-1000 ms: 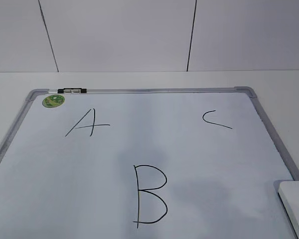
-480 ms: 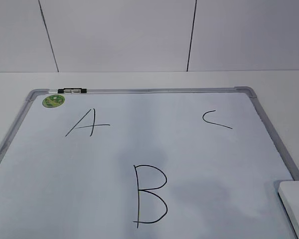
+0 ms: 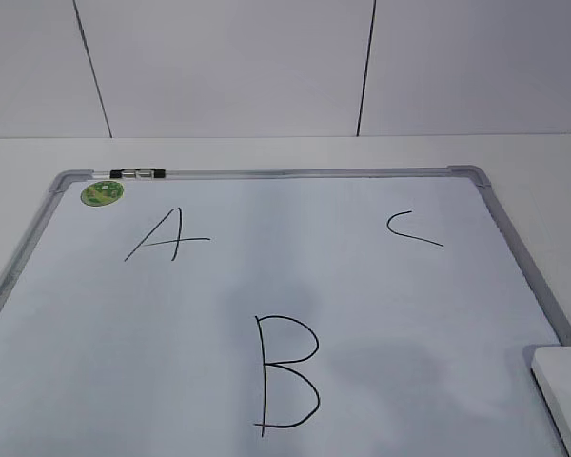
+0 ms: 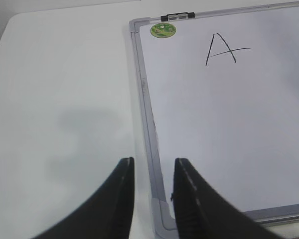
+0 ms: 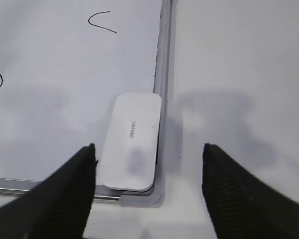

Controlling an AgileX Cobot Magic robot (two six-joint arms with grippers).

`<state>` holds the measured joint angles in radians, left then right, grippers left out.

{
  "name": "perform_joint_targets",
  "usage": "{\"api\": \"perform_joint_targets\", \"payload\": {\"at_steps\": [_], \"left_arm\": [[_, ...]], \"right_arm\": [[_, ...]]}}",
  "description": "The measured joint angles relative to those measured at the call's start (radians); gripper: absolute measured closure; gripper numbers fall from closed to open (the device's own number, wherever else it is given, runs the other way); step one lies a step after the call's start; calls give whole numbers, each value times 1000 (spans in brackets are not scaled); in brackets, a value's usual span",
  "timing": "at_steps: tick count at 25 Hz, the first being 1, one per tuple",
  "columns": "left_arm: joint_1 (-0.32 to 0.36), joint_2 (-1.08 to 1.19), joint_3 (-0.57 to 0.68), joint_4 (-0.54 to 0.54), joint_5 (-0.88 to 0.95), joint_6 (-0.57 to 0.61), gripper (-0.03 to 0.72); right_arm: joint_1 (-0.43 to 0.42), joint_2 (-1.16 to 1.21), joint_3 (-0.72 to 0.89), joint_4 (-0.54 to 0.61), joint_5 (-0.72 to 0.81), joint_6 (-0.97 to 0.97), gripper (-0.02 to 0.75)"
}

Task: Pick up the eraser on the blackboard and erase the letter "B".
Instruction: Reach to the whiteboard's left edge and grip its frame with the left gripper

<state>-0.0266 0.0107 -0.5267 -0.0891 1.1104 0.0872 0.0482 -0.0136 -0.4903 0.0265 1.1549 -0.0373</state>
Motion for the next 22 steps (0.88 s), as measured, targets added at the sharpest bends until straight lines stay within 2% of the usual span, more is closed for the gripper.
{"api": "perform_joint_targets", "payload": {"at_steps": [8, 10, 12, 17, 20, 21, 22], "left_arm": [[0, 7, -9, 4, -1, 0, 475], [0, 101, -23, 4, -7, 0, 471], [0, 101, -23, 4, -7, 0, 471], [0, 385, -85, 0, -50, -6, 470], [0, 445, -95, -2, -50, -6, 470], [0, 567, -121, -2, -53, -6, 470], [0, 590, -129, -2, -52, -6, 470]], "right_arm": [[0, 154, -2, 42, -35, 89, 203], [0, 216, -7, 71, -64, 103, 203], [0, 280, -19, 95, -85, 109, 203], [0, 466, -87, 108, -89, 111, 203], [0, 567, -137, 112, -89, 111, 203], [0, 611, -155, 113, -87, 111, 203], [0, 644, -171, 114, -82, 111, 203]]}}
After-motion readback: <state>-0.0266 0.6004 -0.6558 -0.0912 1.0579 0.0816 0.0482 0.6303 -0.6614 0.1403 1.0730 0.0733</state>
